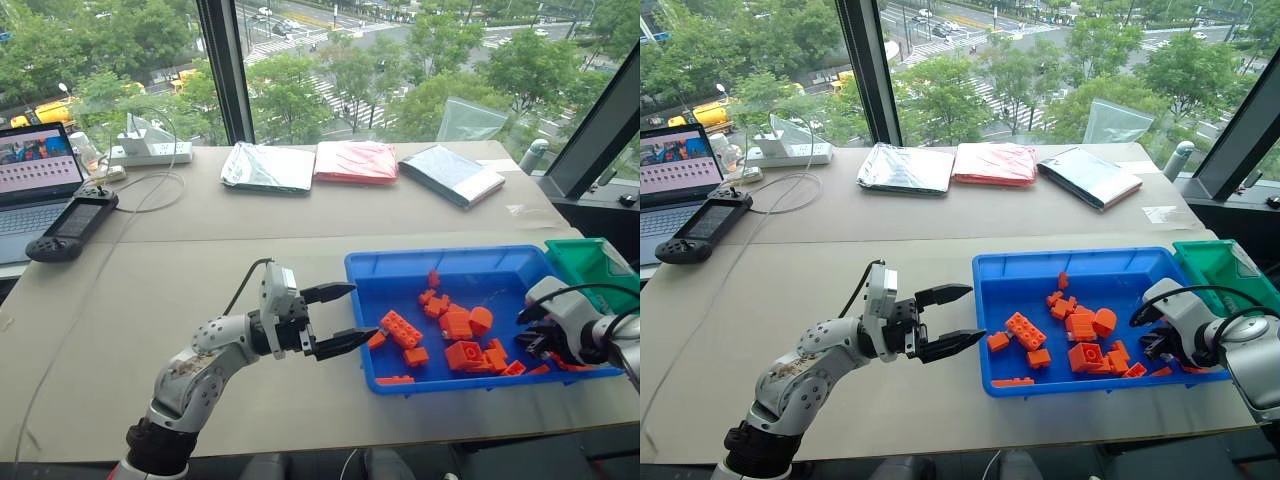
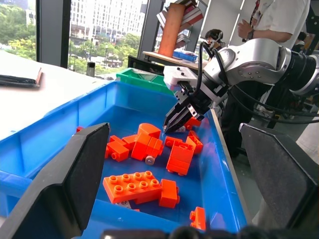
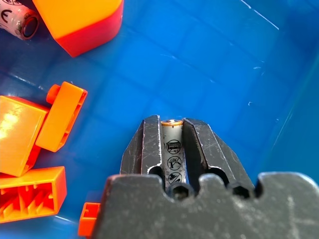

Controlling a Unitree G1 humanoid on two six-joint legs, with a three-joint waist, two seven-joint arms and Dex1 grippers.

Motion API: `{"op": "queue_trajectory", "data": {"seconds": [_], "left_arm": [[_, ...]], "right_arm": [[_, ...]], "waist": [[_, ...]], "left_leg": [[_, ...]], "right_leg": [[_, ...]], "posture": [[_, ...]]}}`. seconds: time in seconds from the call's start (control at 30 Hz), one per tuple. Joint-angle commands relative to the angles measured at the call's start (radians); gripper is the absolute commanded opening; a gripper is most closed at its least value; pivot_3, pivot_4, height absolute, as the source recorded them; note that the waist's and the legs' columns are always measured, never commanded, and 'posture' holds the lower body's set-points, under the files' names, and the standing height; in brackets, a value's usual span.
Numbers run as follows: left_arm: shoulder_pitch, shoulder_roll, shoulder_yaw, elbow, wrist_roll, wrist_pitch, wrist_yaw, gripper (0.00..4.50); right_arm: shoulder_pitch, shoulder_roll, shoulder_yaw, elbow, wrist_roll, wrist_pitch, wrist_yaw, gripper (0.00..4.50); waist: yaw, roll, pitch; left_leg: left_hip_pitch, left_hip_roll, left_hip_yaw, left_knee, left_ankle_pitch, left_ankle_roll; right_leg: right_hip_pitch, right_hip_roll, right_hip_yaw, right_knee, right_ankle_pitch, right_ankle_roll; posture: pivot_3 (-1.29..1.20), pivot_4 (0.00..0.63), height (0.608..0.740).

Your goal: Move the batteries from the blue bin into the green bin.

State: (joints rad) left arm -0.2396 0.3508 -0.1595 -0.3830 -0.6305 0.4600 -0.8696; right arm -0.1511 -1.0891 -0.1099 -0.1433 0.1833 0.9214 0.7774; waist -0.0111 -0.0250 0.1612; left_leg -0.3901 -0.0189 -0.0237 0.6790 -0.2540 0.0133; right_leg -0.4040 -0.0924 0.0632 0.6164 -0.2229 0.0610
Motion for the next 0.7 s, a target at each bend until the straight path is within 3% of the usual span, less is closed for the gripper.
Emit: {"op": "queue_trajectory", "data": {"seconds": [0.03,0.2,0.4,0.47,0.5,0.7], "left_arm": [[-0.002,0.001,0.009,-0.024,-0.008,-0.017,-0.007,4.5],[-0.009,-0.001,0.009,-0.021,-0.01,-0.013,-0.009,4.5],[-0.016,-0.002,0.007,-0.022,-0.012,-0.007,-0.007,4.5],[-0.019,-0.002,0.007,-0.024,-0.013,-0.004,-0.005,4.5],[-0.021,-0.003,0.007,-0.025,-0.013,-0.003,-0.004,4.5],[-0.028,-0.003,0.01,-0.026,-0.015,0.002,0.001,4.5]], "right_arm": [[-0.147,0.054,-0.201,-0.003,-0.005,0.047,-0.165,0.24],[-0.323,0.151,-0.368,0.126,-0.101,-0.017,-0.474,0.24],[-0.354,0.198,-0.408,0.2,-0.127,-0.035,-0.591,0.24],[-0.366,0.21,-0.407,0.229,-0.129,-0.046,-0.611,1.25],[-0.371,0.212,-0.406,0.24,-0.13,-0.049,-0.617,1.38],[-0.398,0.207,-0.387,0.252,-0.131,-0.067,-0.635,3.45]], "waist": [[-0.002,0.0,0.0],[0.005,0.002,0.001],[0.014,0.002,0.001],[0.01,0.003,0.001],[0.007,0.004,0.0],[-0.003,0.004,0.0]], "left_leg": [[0.0,0.0,0.0,0.0,0.0,0.0],[0.0,0.0,0.0,-0.001,0.0,0.0],[-0.004,-0.001,0.001,-0.001,0.0,0.0],[-0.004,-0.001,0.001,-0.001,0.0,0.0],[-0.004,-0.001,0.001,-0.001,0.0,0.0],[-0.003,-0.001,0.001,-0.001,0.0,0.0]], "right_leg": [[0.0,0.0,0.0,0.0,0.0,0.0],[-0.001,0.001,0.001,0.0,0.0,0.0],[-0.002,-0.001,0.0,-0.003,0.0,0.0],[-0.002,0.0,0.001,-0.003,0.001,0.0],[-0.002,0.0,0.001,-0.002,0.001,0.0],[-0.001,0.0,0.001,-0.002,0.0,0.0]], "posture": [[0.0,0.15,0.74],[0.0,0.15,0.74],[0.0,0.15,0.74],[0.0,0.15,0.74],[0.0,0.15,0.74],[0.0,0.15,0.74]]}}
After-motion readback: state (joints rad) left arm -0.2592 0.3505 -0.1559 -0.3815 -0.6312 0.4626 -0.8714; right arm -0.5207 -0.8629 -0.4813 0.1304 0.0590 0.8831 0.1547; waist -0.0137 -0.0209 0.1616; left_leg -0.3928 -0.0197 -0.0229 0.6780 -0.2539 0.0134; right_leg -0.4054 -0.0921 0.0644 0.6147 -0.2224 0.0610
